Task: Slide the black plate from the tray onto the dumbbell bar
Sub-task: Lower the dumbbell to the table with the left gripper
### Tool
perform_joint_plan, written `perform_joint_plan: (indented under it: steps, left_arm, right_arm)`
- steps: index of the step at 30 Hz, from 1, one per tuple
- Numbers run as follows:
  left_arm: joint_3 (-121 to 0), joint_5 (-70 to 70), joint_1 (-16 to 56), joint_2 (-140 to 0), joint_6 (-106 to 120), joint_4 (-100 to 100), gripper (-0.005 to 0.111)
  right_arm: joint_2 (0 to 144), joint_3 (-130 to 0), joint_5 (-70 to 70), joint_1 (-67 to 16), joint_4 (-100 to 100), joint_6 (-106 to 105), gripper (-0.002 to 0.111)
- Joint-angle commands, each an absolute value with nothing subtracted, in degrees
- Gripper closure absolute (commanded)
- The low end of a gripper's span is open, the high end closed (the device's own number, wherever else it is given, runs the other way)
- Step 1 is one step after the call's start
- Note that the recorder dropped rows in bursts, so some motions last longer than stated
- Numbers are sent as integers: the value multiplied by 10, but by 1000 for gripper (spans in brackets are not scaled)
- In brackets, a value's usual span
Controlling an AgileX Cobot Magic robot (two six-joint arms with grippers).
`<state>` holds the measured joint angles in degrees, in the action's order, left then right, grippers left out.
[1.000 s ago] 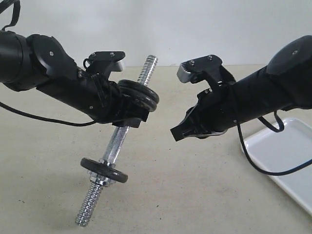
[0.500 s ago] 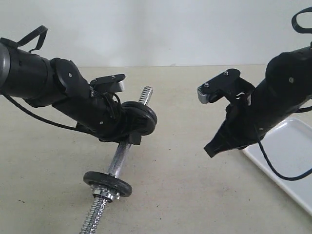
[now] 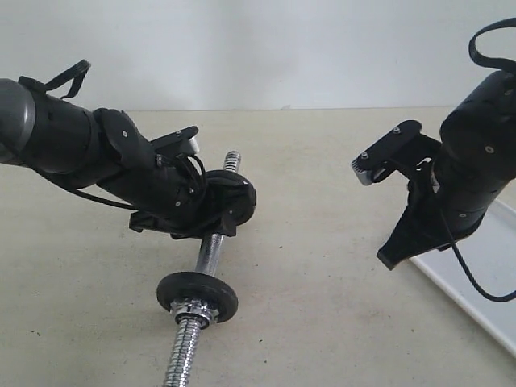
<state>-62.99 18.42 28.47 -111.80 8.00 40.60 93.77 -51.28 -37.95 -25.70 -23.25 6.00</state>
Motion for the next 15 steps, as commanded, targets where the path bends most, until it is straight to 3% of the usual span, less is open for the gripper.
perform_joint_plan:
  steps: [1,15]
  left_arm:
    - [-653,100,286,-1085,39,444,102]
    - [-653,92,286,-1085,19,444,102]
  right_arm:
    - [932,-515,-384,-257,-245,74,107]
    - [929,-515,-392,-257,-246,78,107]
